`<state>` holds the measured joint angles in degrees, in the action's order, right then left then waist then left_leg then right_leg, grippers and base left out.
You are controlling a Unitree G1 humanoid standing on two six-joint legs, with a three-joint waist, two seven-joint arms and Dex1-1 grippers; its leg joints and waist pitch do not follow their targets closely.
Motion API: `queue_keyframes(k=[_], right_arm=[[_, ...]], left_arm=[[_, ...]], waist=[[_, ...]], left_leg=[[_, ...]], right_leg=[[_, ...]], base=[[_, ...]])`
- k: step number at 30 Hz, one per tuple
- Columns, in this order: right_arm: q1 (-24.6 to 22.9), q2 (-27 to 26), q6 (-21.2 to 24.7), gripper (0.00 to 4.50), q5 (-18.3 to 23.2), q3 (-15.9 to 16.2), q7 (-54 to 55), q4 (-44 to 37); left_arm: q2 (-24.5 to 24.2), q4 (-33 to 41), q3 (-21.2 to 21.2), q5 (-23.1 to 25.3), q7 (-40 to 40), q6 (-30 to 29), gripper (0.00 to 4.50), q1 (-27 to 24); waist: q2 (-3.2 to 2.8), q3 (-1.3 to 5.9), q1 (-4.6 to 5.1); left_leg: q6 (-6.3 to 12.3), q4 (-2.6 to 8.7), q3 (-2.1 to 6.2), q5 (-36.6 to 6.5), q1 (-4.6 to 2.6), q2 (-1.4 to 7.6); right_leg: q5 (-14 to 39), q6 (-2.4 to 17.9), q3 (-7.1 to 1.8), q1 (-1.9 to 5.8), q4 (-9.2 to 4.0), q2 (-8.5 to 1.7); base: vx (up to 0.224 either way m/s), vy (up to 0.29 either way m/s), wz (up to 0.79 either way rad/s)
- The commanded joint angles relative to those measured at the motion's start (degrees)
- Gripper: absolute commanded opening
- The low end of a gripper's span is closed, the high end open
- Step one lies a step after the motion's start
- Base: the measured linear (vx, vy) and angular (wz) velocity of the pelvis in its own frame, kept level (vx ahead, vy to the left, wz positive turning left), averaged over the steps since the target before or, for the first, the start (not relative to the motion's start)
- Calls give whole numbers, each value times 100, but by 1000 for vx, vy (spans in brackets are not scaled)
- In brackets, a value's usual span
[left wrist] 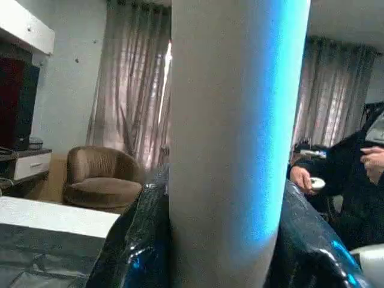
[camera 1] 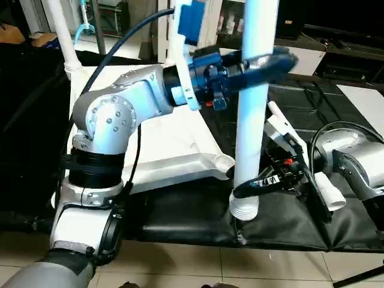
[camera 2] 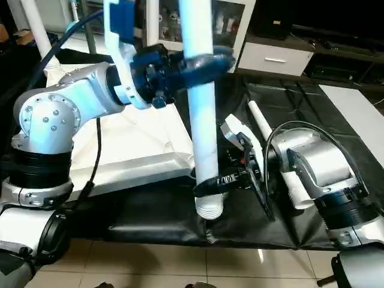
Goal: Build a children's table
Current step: Insert table leg to table base
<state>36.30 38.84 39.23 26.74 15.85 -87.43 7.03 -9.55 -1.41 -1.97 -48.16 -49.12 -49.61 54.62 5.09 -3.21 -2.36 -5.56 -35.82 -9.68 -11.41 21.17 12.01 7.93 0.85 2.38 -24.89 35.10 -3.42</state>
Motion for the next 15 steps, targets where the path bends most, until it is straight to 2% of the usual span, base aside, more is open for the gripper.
queue_keyframes(k=[1, 2, 3, 5, 6, 7, 8, 9, 11, 13, 14, 15], right_arm=[[-37, -2, 27, 208, 49, -67, 29, 9], [-37, -2, 27, 206, 49, -67, 29, 9], [-18, -51, -5, 204, 73, -183, 136, 87], [-7, -70, -23, 202, 81, -237, 184, 123], [5, -95, -65, 200, 101, -382, 314, 179], [5, -95, -65, 196, 101, -382, 314, 179], [7, -98, -68, 196, 105, -398, 329, 185], [6, -132, -102, 189, 108, -525, 468, 230], [5, -153, -122, 187, 104, -591, 546, 258], [17, -235, -329, 186, -16, -702, 831, 407], [144, -492, -949, 186, -482, -888, 1819, 953], [144, -492, -949, 185, -482, -888, 1819, 953]], left_arm=[[53, 8, -49, -78, 13, 129, 161, 214], [53, 8, -49, -78, 13, 129, 161, 214], [9, -409, -76, 176, 81, 346, 161, 353], [-8, -618, -91, 284, 110, 439, 217, 425], [-86, -1135, -173, 391, 104, 513, 230, 610], [-86, -1135, -173, 391, 104, 513, 237, 610], [-96, -1184, -181, 396, 97, 515, 237, 628], [-142, -1376, -209, 433, 57, 559, 267, 692], [-179, -1450, -225, 441, 6, 581, 274, 707], [-209, -1493, -281, 513, 62, 695, 285, 692], [-317, -1443, -305, 602, -3, 831, 297, 594], [-317, -1443, -305, 602, -3, 831, 303, 594]], waist=[[-73, 430, -20], [-73, 430, -20], [-91, 433, -18], [-92, 436, -16], [-113, 431, -17], [-99, 436, -18], [-111, 437, -21], [-130, 435, -28], [-117, 440, -18], [-133, 458, -22], [-205, 456, -30], [-164, 449, 41]], left_leg=[[248, 358, -20, -884, -18, 58], [248, 360, -19, -881, -22, 62], [263, 357, -22, -865, -20, 54], [271, 357, -25, -940, -36, 37], [254, 357, -24, -981, -31, 31], [239, 355, -14, -1020, -33, 26], [220, 365, -1, -996, -24, 37], [207, 362, -4, -983, -29, 36], [197, 360, -8, -943, -24, 34], [201, 354, -16, -839, -23, 30], [168, 355, -8, -825, -32, 43], [61, 366, -9, -831, 21, 18]], right_leg=[[1624, 1159, -130, 418, -397, -266], [1619, 1160, -130, 415, -394, -265], [1566, 1169, -131, 412, -401, -259], [1675, 1120, -120, 396, -422, -247], [1710, 1107, -115, 397, -436, -245], [1740, 1061, -109, 412, -429, -237], [1703, 1071, -111, 430, -412, -254], [1675, 1104, -112, 423, -413, -262], [1587, 1138, -115, 426, -403, -258], [1331, 1250, -117, 437, -381, -259], [1276, 1282, -124, 415, -364, -280], [1377, 1246, -107, 424, -369, -269]], base=[[0, 0, 0], [0, 0, 0], [0, 0, 0], [0, 0, 0], [0, 0, 0], [0, 0, 0], [0, 0, 0], [0, 0, 0], [0, 0, 0], [0, 0, 0], [0, 0, 0], [0, 0, 0]])
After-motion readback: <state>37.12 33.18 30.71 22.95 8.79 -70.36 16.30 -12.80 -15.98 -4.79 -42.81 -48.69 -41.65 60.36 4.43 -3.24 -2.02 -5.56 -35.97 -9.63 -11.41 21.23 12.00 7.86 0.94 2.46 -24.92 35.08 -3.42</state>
